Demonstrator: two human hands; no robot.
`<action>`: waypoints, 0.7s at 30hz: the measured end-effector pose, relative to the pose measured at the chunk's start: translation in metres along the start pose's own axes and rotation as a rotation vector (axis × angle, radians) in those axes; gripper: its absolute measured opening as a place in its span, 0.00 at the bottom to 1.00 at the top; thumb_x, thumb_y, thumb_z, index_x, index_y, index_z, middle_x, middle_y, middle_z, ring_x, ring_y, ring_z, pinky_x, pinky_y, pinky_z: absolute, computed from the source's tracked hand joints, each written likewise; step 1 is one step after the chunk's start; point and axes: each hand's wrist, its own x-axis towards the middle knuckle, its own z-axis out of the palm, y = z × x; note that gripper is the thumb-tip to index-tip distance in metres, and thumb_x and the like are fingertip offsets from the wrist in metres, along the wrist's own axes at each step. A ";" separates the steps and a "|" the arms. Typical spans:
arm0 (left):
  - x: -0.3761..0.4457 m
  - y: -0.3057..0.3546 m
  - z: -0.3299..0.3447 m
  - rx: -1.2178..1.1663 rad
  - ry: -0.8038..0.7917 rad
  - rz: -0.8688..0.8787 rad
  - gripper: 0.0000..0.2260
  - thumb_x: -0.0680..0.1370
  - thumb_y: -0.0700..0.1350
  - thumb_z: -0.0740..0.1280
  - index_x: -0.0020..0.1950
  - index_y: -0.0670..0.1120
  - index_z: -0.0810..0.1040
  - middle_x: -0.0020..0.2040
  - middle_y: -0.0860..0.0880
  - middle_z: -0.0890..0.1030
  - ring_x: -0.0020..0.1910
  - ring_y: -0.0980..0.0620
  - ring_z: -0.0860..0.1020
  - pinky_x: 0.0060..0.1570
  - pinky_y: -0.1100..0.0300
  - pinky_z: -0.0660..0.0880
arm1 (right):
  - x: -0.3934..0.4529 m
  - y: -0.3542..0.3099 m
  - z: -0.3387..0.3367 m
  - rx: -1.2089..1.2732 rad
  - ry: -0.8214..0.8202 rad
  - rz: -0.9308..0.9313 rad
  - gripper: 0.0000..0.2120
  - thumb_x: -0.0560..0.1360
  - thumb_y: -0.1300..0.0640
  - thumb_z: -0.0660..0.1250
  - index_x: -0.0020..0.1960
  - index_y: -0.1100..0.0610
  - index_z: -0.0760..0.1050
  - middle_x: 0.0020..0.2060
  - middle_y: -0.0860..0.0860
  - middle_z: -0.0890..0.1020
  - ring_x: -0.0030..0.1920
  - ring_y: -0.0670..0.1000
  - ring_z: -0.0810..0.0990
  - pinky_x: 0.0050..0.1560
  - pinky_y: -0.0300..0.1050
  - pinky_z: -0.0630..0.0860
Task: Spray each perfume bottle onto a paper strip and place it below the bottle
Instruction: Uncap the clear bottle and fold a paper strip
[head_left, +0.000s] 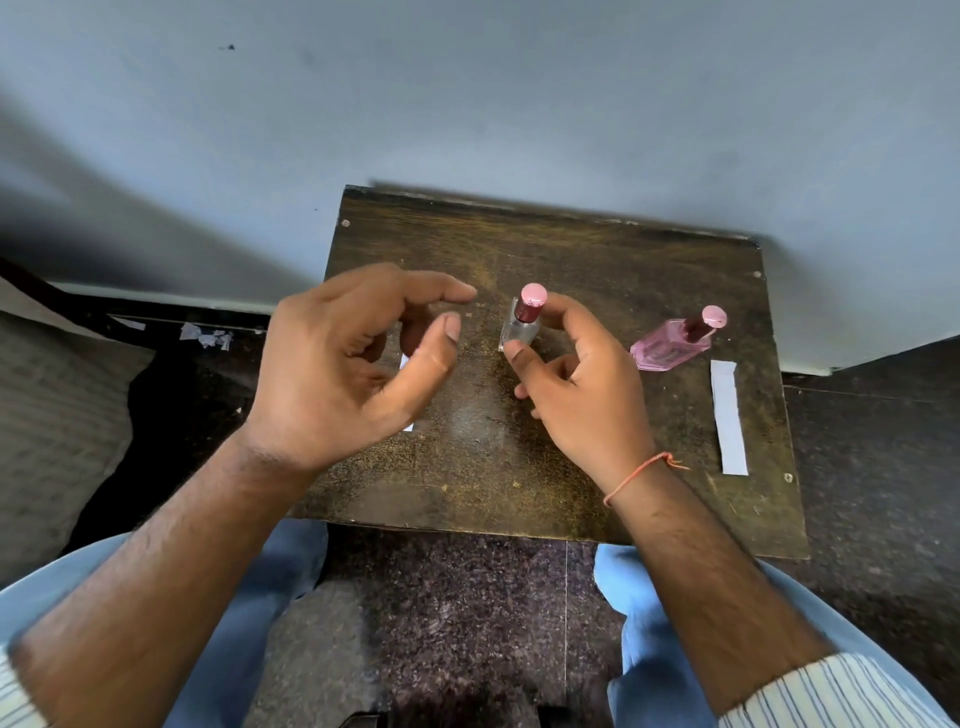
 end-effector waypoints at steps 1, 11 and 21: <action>0.000 0.000 0.002 0.015 -0.019 0.008 0.08 0.82 0.40 0.74 0.59 0.40 0.87 0.37 0.56 0.78 0.34 0.69 0.73 0.40 0.78 0.66 | 0.000 0.000 -0.001 0.001 -0.008 -0.002 0.15 0.80 0.52 0.76 0.63 0.38 0.80 0.56 0.38 0.86 0.37 0.58 0.86 0.40 0.61 0.85; 0.009 0.010 0.017 0.000 -0.182 0.020 0.22 0.83 0.47 0.74 0.75 0.42 0.78 0.65 0.53 0.81 0.26 0.54 0.75 0.27 0.64 0.74 | -0.018 0.000 -0.023 0.018 -0.136 -0.044 0.13 0.77 0.48 0.78 0.61 0.42 0.84 0.34 0.41 0.85 0.34 0.60 0.85 0.40 0.59 0.83; 0.011 0.017 0.047 -0.067 -0.297 0.035 0.17 0.82 0.41 0.75 0.71 0.43 0.82 0.59 0.65 0.81 0.35 0.68 0.76 0.41 0.79 0.70 | -0.024 0.009 -0.053 0.048 -0.148 -0.123 0.18 0.79 0.56 0.78 0.68 0.53 0.83 0.40 0.27 0.80 0.32 0.43 0.74 0.35 0.34 0.71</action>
